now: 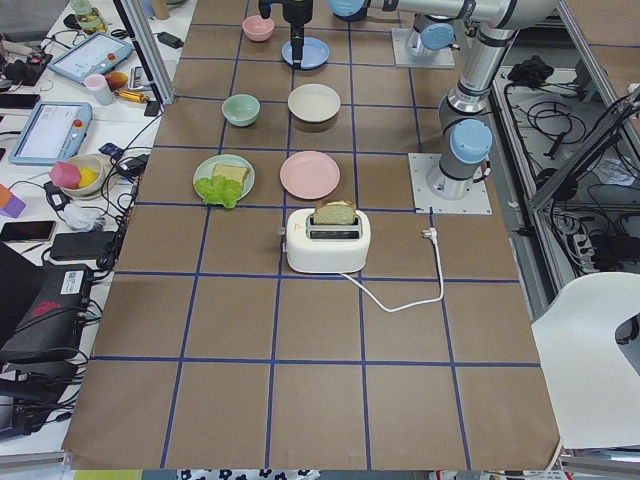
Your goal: Stack three plates with pink and blue
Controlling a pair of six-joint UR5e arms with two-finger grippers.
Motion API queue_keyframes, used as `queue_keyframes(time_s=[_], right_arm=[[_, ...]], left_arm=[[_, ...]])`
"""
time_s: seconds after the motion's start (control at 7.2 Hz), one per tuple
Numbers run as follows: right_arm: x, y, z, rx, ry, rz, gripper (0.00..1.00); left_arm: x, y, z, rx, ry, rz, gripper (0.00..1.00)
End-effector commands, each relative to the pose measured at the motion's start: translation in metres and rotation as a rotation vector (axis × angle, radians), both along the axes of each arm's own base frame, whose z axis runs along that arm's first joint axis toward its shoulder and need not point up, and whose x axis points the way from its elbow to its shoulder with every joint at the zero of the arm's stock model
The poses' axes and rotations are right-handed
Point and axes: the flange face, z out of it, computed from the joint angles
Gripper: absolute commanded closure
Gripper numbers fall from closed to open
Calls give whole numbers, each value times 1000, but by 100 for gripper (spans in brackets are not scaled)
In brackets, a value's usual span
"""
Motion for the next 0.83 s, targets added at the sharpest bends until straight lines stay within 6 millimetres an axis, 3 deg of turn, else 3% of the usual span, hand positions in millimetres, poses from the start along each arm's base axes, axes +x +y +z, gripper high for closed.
queue_keyframes(time_s=[0.0,0.14,0.69], right_arm=[[0,3,2,9,-9,-3,0],[9,6,0,35,-71,-4,0],[11,8,-2,50,-79,4,0]], left_arm=[[-1,3,2,-13,0,1,0],[-1,5,2,-10,0,1,0],[-2,6,2,-7,0,6,0]])
